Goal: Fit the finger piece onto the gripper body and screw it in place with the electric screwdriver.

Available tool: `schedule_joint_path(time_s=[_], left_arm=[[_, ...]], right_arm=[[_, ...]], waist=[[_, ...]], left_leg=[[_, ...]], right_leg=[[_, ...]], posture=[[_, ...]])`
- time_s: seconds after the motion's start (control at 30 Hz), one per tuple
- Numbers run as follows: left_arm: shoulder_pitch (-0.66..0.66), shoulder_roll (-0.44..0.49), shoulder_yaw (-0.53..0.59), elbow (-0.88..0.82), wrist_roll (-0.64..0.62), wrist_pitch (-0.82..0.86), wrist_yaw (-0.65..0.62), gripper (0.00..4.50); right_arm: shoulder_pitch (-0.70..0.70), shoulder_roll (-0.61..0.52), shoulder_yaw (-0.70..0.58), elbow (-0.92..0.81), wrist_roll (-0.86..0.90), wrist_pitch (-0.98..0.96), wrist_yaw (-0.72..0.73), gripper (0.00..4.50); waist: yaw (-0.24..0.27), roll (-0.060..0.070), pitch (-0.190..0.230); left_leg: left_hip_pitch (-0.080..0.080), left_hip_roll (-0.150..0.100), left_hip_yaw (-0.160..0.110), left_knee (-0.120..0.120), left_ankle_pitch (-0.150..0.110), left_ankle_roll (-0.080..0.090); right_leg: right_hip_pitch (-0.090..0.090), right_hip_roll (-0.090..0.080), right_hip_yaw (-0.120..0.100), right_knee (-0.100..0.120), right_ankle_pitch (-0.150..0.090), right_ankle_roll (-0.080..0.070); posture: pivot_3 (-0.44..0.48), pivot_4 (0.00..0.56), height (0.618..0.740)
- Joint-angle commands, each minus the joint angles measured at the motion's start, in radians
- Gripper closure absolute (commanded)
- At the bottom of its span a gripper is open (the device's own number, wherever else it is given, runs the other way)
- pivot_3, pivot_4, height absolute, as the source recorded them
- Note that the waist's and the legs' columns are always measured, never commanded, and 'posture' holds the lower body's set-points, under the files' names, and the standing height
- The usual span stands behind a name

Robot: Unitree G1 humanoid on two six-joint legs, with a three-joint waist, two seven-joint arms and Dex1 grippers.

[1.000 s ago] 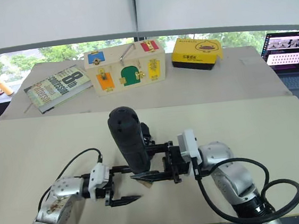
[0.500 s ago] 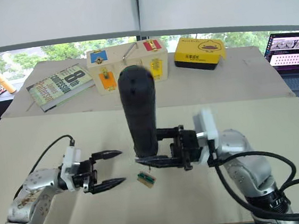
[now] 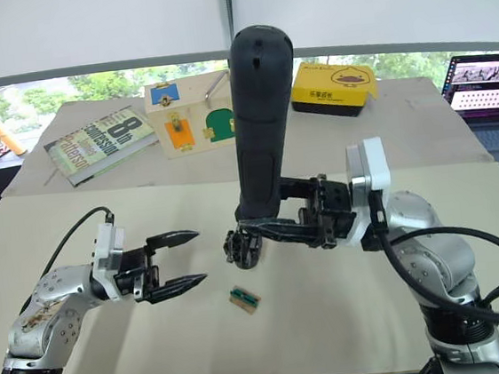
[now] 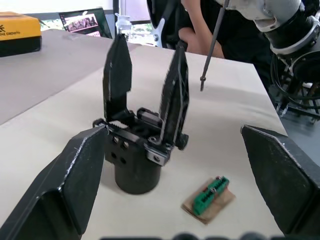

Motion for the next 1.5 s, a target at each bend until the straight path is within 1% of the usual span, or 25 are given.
schedule_joint_path(time_s=[0.03, 0.3, 0.5, 0.67, 1.07, 1.5], left_arm=[[-0.031, -0.014, 0.018, 0.006, -0.017, 0.013, 0.023, 0.00], [-0.079, -0.022, 0.017, 0.102, 0.028, -0.041, 0.005, 0.00], [-0.118, -0.017, -0.013, 0.222, 0.089, -0.127, -0.084, 0.00], [-0.130, -0.037, -0.032, 0.281, 0.124, -0.172, -0.113, 0.00], [-0.133, -0.084, -0.053, 0.319, 0.154, -0.227, -0.130, 0.00], [-0.127, -0.100, -0.063, 0.311, 0.175, -0.229, -0.114, 0.00]], right_arm=[[-0.048, 0.010, -0.041, 0.025, 0.012, -0.036, 0.015, 2.60], [-0.120, 0.047, -0.027, 0.122, -0.031, -0.063, 0.038, 2.60], [-0.165, 0.090, 0.007, 0.161, -0.063, -0.057, 0.055, 2.60], [-0.194, 0.126, 0.037, 0.173, -0.085, -0.049, 0.044, 2.60], [-0.237, 0.203, 0.095, 0.192, -0.127, -0.030, 0.020, 2.60], [-0.260, 0.239, 0.149, 0.223, -0.168, -0.023, 0.029, 2.60]], waist=[[-0.001, 0.000, 0.000], [-0.009, 0.000, 0.000], [-0.013, 0.000, 0.000], [-0.021, 0.000, 0.000], [-0.025, 0.000, 0.000], [-0.026, 0.000, 0.000]], left_leg=[[0.000, 0.000, 0.000, 0.000, 0.000, 0.000], [0.000, 0.000, 0.001, 0.000, 0.000, 0.000], [0.000, 0.000, 0.002, 0.000, 0.000, 0.000], [0.000, 0.000, 0.002, 0.000, 0.000, -0.001], [0.000, 0.000, 0.002, 0.000, 0.001, -0.001], [0.000, 0.000, 0.003, 0.000, 0.001, -0.001]], right_leg=[[0.000, 0.000, 0.000, 0.000, 0.000, 0.000], [0.000, 0.001, 0.000, 0.000, 0.000, 0.000], [0.000, 0.001, 0.000, 0.000, 0.000, 0.000], [0.000, 0.002, -0.001, 0.001, 0.000, 0.000], [0.000, 0.002, -0.001, 0.002, 0.000, 0.000], [0.000, 0.002, -0.002, 0.003, 0.000, 0.000]], posture=[[0.000, 0.150, 0.740], [0.000, 0.150, 0.740], [0.000, 0.150, 0.740], [0.000, 0.150, 0.740], [0.000, 0.150, 0.740], [0.000, 0.150, 0.740]])
